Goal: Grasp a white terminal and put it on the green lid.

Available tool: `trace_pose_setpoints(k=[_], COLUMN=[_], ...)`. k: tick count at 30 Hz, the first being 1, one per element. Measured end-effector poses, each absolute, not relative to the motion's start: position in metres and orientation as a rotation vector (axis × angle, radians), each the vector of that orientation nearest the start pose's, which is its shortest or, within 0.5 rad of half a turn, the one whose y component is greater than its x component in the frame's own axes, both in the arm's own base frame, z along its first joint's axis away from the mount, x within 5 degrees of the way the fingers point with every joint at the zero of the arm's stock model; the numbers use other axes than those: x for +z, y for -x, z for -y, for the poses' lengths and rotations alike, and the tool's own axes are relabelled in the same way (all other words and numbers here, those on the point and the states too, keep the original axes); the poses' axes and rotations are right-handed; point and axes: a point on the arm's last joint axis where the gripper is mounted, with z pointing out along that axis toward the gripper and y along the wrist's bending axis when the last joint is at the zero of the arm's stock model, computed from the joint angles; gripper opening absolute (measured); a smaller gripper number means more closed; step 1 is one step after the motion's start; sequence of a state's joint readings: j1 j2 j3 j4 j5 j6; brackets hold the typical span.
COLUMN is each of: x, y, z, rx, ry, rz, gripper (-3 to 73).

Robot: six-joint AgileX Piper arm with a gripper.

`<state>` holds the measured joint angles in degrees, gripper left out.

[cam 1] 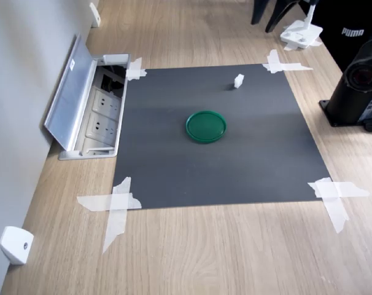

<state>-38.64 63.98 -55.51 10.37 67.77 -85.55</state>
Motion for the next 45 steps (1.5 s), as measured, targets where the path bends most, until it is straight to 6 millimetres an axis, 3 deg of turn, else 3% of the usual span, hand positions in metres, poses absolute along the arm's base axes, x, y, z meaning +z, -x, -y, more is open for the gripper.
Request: trace_pose_setpoints(k=[3, 6, 16, 23, 30, 45], x=[0.318, 0.317, 0.31, 0.295, 0.277, 0.238], y=[-0.162, -0.165, -0.169, -0.185, -0.193, -0.197], z=[0.11, 0.112, 0.116, 0.129, 0.139, 0.117], rx=[-0.267, -0.24, -0.204, -0.173, -0.291, -0.328], ry=[1.061, 1.051, 1.052, 1.041, 1.094, 1.23], rz=[-2.622, -2.638, -2.657, -2.679, -2.647, -2.62], gripper=[60.3, 63.1, 62.1, 61.8, 61.8, 61.8])
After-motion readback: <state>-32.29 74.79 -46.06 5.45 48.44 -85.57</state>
